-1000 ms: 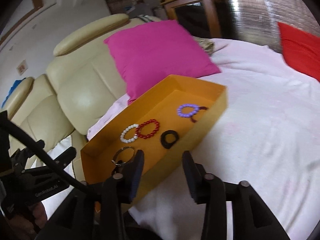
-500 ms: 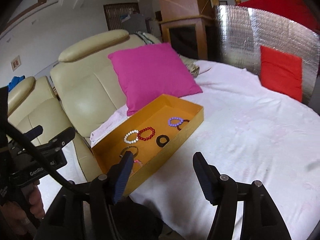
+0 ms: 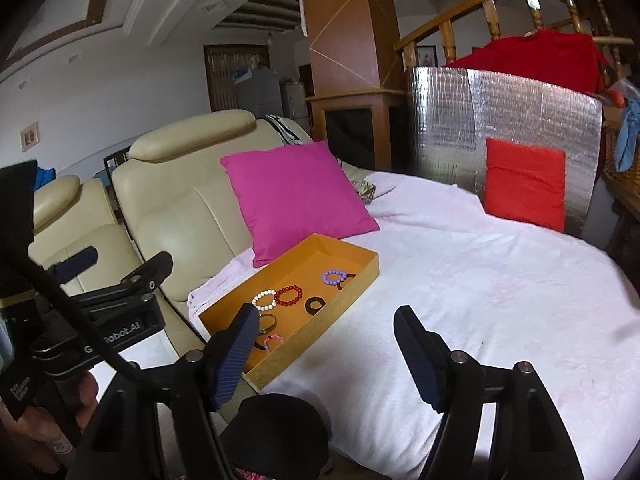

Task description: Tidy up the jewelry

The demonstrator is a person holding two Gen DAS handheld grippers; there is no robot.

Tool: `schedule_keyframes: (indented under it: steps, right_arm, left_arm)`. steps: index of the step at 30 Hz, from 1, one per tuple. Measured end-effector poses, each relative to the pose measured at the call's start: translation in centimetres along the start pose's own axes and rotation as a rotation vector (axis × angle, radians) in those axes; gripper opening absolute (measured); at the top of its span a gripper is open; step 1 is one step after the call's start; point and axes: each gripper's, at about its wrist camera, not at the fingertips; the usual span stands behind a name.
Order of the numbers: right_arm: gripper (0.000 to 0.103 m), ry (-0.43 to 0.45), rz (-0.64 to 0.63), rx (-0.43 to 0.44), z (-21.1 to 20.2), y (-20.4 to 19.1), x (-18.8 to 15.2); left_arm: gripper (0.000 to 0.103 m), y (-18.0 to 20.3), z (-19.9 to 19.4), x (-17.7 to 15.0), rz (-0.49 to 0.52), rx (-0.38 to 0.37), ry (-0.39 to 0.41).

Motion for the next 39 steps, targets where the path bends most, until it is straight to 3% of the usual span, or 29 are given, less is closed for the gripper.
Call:
schedule_keyframes:
  steps: [9,39]
  right_arm:
    - [0.076,0.0,-0.014,-0.03,-0.1,-0.5,-0.3]
    - [0.076,-0.04,-0.019,-0.051,2.9,-3.0,0.3]
  left_arm:
    - [0.103,-0.1,-1.1,0.4,0.009,0.016,0.034]
    - [0.103,-4.6,2.4,-1.0,-0.054,0.06,-0.03]
Point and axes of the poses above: each gripper's, at about its wrist camera, not at the fingertips, and z roughly the way its jaws point, y to its right, x to its top, and after that the axes turned 3 degrees about y, right-handed
